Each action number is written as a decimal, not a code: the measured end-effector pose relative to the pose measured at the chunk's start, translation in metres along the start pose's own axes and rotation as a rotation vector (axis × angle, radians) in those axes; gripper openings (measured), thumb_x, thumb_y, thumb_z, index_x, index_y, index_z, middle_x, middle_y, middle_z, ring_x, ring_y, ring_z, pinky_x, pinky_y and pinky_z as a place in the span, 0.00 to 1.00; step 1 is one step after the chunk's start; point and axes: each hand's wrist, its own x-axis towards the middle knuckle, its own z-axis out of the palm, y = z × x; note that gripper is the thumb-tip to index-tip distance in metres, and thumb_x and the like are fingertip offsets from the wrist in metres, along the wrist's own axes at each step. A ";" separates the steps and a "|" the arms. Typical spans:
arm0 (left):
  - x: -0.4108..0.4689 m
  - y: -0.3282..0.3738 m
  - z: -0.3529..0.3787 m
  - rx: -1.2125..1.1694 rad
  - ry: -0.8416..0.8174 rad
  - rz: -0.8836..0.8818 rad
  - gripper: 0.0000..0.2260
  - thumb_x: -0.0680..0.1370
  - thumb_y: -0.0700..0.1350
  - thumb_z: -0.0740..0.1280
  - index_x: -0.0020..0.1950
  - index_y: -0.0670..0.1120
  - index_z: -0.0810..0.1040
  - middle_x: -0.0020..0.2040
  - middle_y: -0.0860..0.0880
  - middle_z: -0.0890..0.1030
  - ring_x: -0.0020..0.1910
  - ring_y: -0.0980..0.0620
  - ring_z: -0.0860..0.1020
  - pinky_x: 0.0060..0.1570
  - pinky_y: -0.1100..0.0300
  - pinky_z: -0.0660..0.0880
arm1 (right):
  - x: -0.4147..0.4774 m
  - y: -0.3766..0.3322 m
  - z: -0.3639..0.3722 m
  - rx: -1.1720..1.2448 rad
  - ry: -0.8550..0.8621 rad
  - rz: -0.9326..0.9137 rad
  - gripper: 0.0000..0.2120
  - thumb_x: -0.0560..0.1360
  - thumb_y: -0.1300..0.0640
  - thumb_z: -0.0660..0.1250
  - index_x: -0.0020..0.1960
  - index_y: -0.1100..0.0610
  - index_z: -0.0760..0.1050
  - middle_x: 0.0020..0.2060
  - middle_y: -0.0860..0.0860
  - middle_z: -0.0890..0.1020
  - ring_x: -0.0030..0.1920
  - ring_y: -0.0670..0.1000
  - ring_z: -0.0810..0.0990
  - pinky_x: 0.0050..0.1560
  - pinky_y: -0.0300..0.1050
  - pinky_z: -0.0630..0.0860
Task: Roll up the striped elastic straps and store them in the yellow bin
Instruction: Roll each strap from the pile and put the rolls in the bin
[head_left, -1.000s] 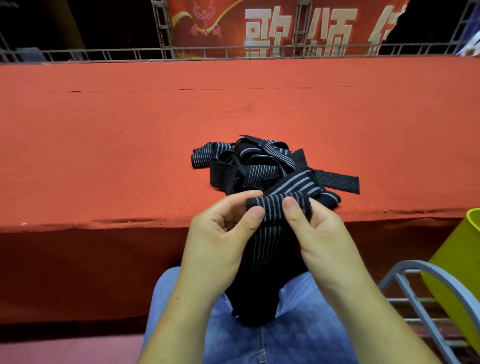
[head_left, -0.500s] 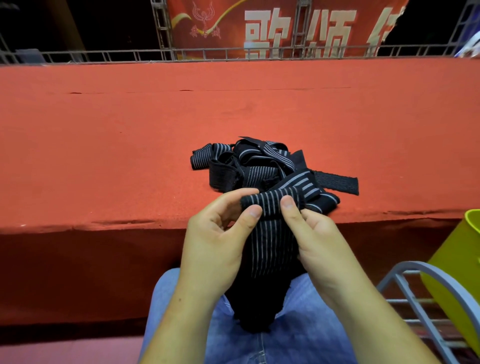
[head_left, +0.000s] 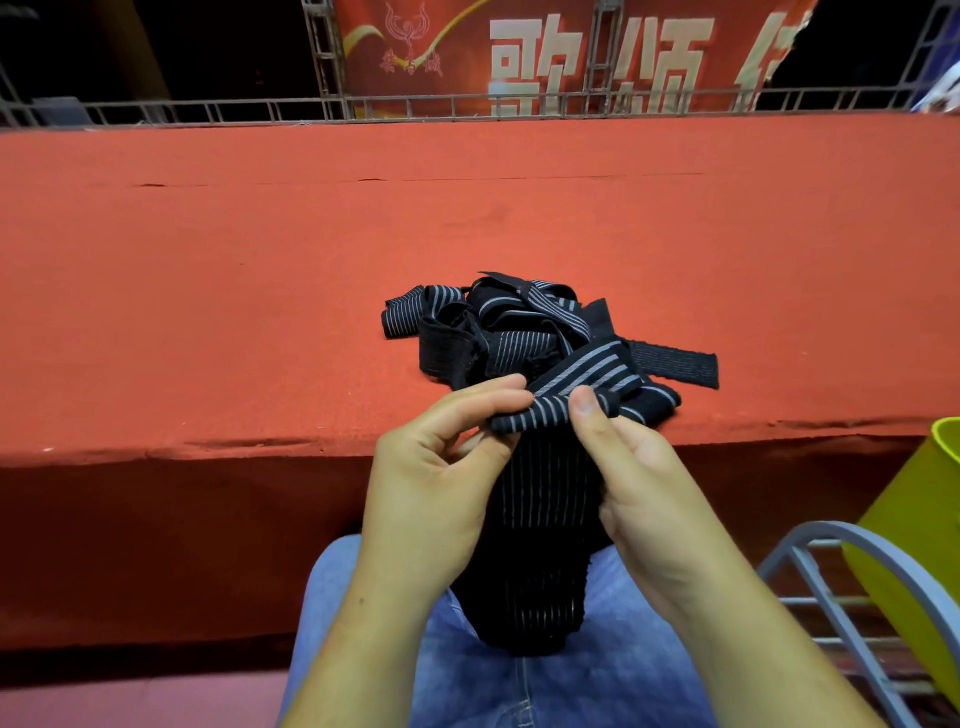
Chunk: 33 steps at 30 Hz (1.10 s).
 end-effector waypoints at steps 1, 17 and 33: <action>0.000 0.000 0.000 0.009 -0.010 0.000 0.20 0.76 0.24 0.68 0.47 0.50 0.87 0.56 0.54 0.87 0.59 0.58 0.84 0.56 0.68 0.77 | 0.001 0.001 -0.001 0.003 0.001 -0.003 0.31 0.73 0.31 0.71 0.59 0.57 0.86 0.57 0.58 0.88 0.63 0.59 0.85 0.71 0.68 0.74; -0.001 -0.002 0.000 -0.027 -0.014 -0.083 0.19 0.81 0.29 0.62 0.51 0.49 0.88 0.59 0.54 0.86 0.63 0.56 0.82 0.68 0.52 0.75 | -0.001 0.003 -0.003 0.008 0.029 -0.095 0.15 0.76 0.46 0.70 0.57 0.52 0.86 0.55 0.56 0.89 0.61 0.57 0.86 0.69 0.64 0.77; -0.002 -0.002 0.000 -0.019 -0.082 -0.085 0.18 0.79 0.32 0.71 0.63 0.50 0.81 0.57 0.51 0.87 0.57 0.55 0.84 0.57 0.65 0.77 | -0.001 0.002 -0.006 -0.118 0.066 -0.172 0.08 0.83 0.55 0.68 0.56 0.54 0.86 0.52 0.54 0.89 0.56 0.54 0.88 0.61 0.57 0.82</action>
